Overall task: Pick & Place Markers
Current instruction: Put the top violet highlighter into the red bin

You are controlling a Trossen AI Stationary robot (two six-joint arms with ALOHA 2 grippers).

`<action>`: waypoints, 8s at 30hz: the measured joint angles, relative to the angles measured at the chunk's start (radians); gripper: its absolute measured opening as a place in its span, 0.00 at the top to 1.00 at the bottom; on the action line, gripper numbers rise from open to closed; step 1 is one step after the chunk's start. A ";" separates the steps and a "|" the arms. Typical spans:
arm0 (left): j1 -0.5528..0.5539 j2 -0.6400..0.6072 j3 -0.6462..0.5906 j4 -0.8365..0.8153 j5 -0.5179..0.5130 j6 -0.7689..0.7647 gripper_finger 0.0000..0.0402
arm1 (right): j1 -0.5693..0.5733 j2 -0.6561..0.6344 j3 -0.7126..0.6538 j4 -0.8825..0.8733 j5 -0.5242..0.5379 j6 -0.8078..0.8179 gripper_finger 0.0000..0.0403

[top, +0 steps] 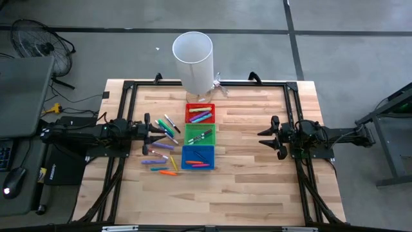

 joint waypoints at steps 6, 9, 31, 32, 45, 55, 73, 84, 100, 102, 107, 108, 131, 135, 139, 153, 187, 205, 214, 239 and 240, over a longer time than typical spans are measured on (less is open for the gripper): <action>0.000 0.001 0.000 0.042 -0.004 -0.219 0.79 | 0.000 0.000 0.000 0.000 0.000 -0.001 0.63; 0.000 0.000 0.006 0.035 -0.038 -0.277 0.79 | 0.000 0.000 0.000 0.000 0.000 -0.001 0.63; 0.000 0.120 0.280 -0.311 -0.269 -0.364 0.52 | 0.000 0.000 0.000 0.000 0.000 -0.002 0.63; 0.000 0.140 0.297 -0.326 -0.269 -0.364 0.50 | 0.000 0.000 0.000 0.000 0.000 -0.002 0.63; 0.001 0.516 0.619 -0.660 -0.136 -0.360 0.42 | 0.000 0.000 0.000 0.000 0.000 -0.002 0.63; 0.002 0.727 0.763 -0.938 -0.118 -0.357 0.42 | 0.000 0.000 0.000 0.000 0.000 -0.002 0.63; 0.151 1.019 0.765 -0.978 0.170 -0.154 0.42 | 0.000 0.000 0.000 0.000 0.000 -0.002 0.63; 0.107 1.123 0.765 -0.931 0.152 0.011 0.42 | 0.000 0.000 0.000 0.000 0.000 -0.001 0.63; 0.039 1.152 0.719 -0.852 0.047 0.117 0.42 | 0.000 0.000 0.000 0.000 0.000 0.000 0.63; 0.039 1.168 0.719 -0.846 0.058 0.136 0.42 | 0.000 0.000 0.000 0.000 0.000 -0.002 0.63; 0.039 1.206 0.719 -0.821 0.063 0.139 0.42 | 0.000 0.000 0.000 0.000 0.000 -0.001 0.63; 0.039 1.208 0.719 -0.817 0.064 0.139 0.42 | 0.000 0.000 0.000 0.000 0.000 0.000 0.63; -0.021 1.287 0.630 -0.669 0.044 0.131 0.42 | 0.000 0.000 0.000 0.000 0.000 -0.002 0.63; -0.021 1.287 0.623 -0.663 0.042 0.131 0.44 | 0.000 0.000 0.000 0.000 0.000 -0.002 0.63; -0.020 1.288 0.622 -0.662 0.043 0.133 0.52 | 0.000 0.000 0.000 0.000 0.000 -0.002 0.63; -0.020 1.289 0.619 -0.644 0.042 0.132 0.85 | 0.000 0.000 0.000 0.000 0.000 -0.001 0.63; -0.018 1.168 0.946 -0.872 -0.169 0.071 0.83 | 0.000 0.000 0.000 0.000 0.000 -0.002 0.63; -0.018 1.361 1.169 -0.784 -0.312 0.119 0.83 | 0.000 0.000 0.000 0.000 0.000 -0.001 0.63; 0.054 1.477 1.280 -0.775 -0.305 0.149 0.83 | 0.000 0.000 0.000 0.000 0.000 -0.001 0.63; 0.226 1.720 1.429 -0.774 -0.223 0.291 0.83 | 0.000 0.000 0.000 0.000 0.000 -0.001 0.63; 0.231 1.719 1.429 -0.768 -0.210 0.292 0.83 | 0.000 0.000 0.000 0.000 0.000 0.000 0.63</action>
